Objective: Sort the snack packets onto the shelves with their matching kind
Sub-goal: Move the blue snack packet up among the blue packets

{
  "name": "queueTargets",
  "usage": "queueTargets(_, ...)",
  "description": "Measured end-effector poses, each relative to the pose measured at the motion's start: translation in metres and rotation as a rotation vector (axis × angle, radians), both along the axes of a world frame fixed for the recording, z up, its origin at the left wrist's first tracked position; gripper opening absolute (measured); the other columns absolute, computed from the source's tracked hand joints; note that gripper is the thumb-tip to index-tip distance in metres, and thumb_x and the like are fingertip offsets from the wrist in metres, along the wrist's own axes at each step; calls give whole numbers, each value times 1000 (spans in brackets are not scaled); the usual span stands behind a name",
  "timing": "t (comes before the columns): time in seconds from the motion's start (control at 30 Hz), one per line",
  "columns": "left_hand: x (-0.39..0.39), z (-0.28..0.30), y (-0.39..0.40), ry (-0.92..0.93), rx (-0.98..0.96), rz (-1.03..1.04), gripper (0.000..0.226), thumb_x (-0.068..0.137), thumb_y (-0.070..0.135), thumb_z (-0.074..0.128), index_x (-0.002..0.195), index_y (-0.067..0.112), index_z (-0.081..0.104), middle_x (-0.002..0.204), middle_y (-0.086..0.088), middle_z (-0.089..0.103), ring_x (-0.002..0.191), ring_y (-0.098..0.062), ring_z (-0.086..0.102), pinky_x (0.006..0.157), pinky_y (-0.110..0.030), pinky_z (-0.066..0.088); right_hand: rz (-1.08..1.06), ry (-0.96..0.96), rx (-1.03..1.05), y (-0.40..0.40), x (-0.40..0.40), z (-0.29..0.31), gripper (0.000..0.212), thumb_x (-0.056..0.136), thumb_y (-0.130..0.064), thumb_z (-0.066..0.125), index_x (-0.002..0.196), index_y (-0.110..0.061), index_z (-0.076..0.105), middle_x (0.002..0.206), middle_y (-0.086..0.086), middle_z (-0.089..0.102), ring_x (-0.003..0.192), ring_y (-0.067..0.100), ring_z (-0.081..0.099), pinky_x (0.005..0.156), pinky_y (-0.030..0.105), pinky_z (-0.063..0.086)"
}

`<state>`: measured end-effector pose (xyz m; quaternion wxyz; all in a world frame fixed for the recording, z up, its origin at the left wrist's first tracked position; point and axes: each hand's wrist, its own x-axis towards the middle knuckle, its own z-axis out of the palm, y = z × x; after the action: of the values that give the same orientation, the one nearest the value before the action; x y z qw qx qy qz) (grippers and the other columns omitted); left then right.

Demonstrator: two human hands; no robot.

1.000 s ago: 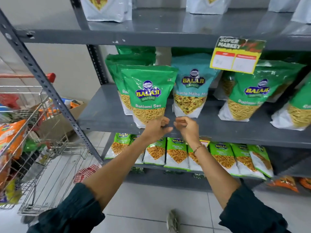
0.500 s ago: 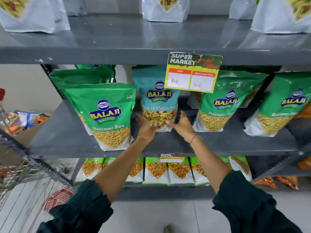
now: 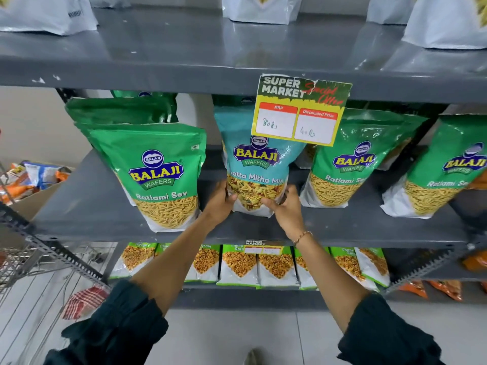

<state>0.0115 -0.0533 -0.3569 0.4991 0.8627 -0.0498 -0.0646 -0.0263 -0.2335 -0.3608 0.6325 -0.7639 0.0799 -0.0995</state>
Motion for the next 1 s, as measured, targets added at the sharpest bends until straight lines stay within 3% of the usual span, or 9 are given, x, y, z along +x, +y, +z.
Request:
queueTargets(0.2,-36,12,-8,47,-9,-135,39,91,11,52,127,7,39,131,-13,55,122,-23,49,101,-35,39,-95,-74,99,-7,-54,-9,47,66,-12,80,101,-14,48,105,6,65,101,18,62,87,35,50)
queueTargets(0.3,-62,18,-12,49,1,-176,37,91,9,52,124,4,38,125,-12,56,117,-23,51,96,-34,41,-118,-78,90,-13,-87,-4,44,65,-12,81,95,-22,50,101,5,66,98,19,62,86,38,51)
queueTargets(0.43,-104,22,-10,31,-8,-210,38,89,8,56,123,3,40,115,-9,59,107,-20,55,90,-31,42,-129,-62,73,-17,-135,6,42,63,-13,81,89,-19,49,94,7,64,91,21,61,84,41,51)
queueTargets(0.67,-169,51,7,-106,-53,-244,44,83,15,65,122,11,44,116,-11,64,108,-28,61,98,-49,48,-116,-126,76,-16,-202,43,43,62,-8,81,88,-19,49,96,1,65,93,16,63,83,32,53)
queueTargets(0.73,-184,70,12,-139,-81,-223,48,80,17,68,123,13,46,114,-13,64,108,-30,61,99,-50,47,-99,-162,65,-14,-213,64,43,61,-5,81,85,-20,48,93,0,65,89,13,63,76,22,54)
queueTargets(0.8,-202,96,17,-158,-129,-194,46,81,17,68,122,12,48,109,-13,64,104,-31,59,99,-44,47,-86,-198,40,-10,-220,89,42,61,-5,81,83,-19,48,86,-1,63,81,11,61,67,17,53)
queueTargets(0.87,-215,121,22,-189,-173,-180,44,83,13,66,123,6,49,103,-8,58,98,-23,54,87,-30,46,-71,-234,15,-6,-226,114,39,63,-6,80,80,-18,48,75,-1,59,71,10,57,62,17,50)
queueTargets(1.0,-222,169,36,-258,-218,-171,49,82,16,68,125,4,46,113,-5,57,107,-19,52,91,-28,42,-11,-316,29,1,-226,160,35,66,-6,79,85,-16,52,88,2,67,81,12,65,70,19,56)
